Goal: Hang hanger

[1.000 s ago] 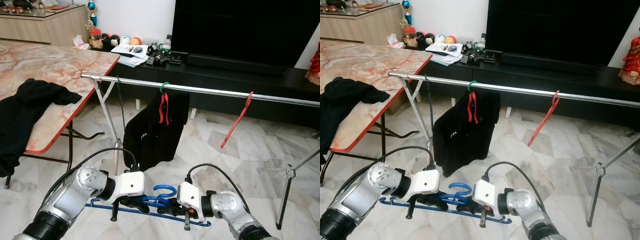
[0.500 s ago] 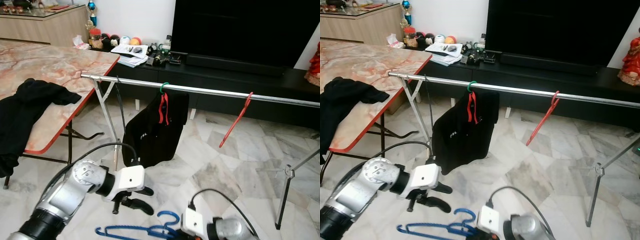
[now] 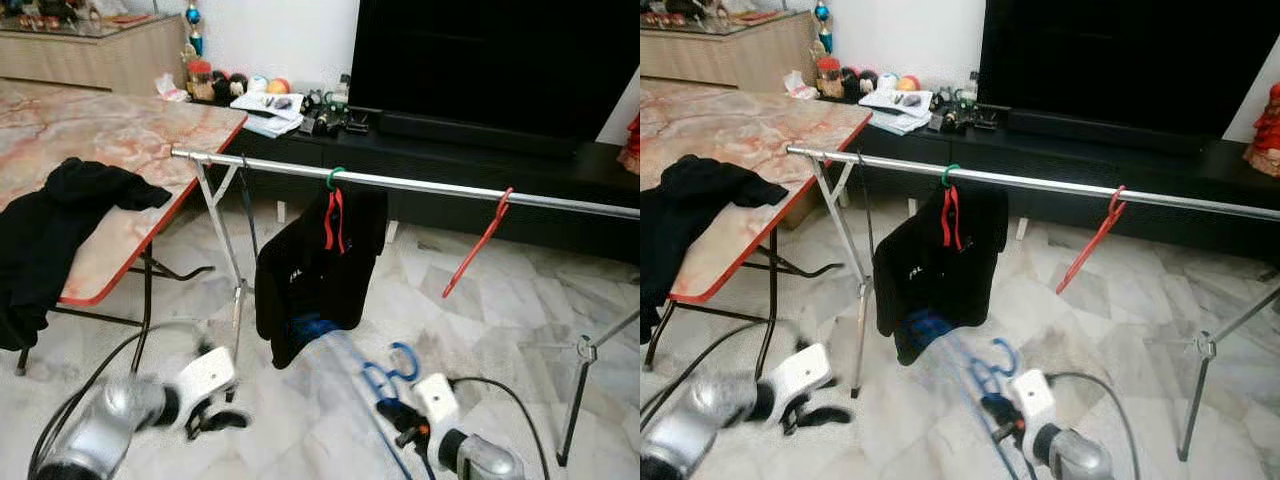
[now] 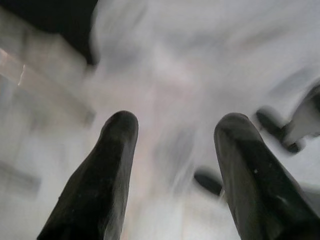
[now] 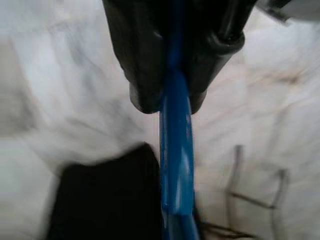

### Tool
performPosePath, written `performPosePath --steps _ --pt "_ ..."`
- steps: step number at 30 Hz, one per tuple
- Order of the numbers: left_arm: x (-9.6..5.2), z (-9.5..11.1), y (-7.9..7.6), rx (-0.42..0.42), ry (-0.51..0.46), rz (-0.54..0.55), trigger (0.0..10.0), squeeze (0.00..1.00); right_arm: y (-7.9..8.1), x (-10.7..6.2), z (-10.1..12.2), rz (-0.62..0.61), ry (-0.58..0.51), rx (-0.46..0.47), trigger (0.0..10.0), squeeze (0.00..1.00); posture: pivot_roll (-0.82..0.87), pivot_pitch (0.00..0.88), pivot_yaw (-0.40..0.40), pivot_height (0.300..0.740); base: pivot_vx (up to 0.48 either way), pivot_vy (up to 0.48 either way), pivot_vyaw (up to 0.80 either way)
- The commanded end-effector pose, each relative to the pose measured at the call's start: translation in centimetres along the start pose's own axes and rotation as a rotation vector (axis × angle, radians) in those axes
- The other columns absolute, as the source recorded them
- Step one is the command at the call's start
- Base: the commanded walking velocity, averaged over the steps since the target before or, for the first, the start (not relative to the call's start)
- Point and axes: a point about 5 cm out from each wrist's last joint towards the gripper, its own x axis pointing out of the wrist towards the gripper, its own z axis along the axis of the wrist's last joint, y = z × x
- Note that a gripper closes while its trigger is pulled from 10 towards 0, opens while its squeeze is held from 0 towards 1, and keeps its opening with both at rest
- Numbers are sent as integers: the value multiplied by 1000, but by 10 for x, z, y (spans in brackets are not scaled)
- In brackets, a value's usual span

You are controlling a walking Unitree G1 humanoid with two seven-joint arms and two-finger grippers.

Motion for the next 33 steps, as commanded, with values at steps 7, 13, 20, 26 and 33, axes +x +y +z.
performPosePath --steps 7,13,20,26,33 --pt "7 -96 -55 -452 226 300 10000 0 -8 5 4 -328 -49 190 10000 0 71 0 -44 740 0 0 0" --pt "6 -128 -104 -643 329 308 10000 0 13 17 12 -250 -92 166 10000 0 57 0 -50 740 0 0 0" --pt "11 -130 -118 -712 350 327 10000 0 15 18 9 -286 -82 174 10000 0 51 0 -60 740 106 0 0" --pt "14 -124 -108 -696 328 322 10000 0 9 14 8 -348 -92 194 10000 0 55 0 -61 740 312 0 0" --pt "10 -127 -99 -694 342 333 10000 0 16 18 9 -322 -98 179 10000 0 64 0 -57 740 374 0 0"
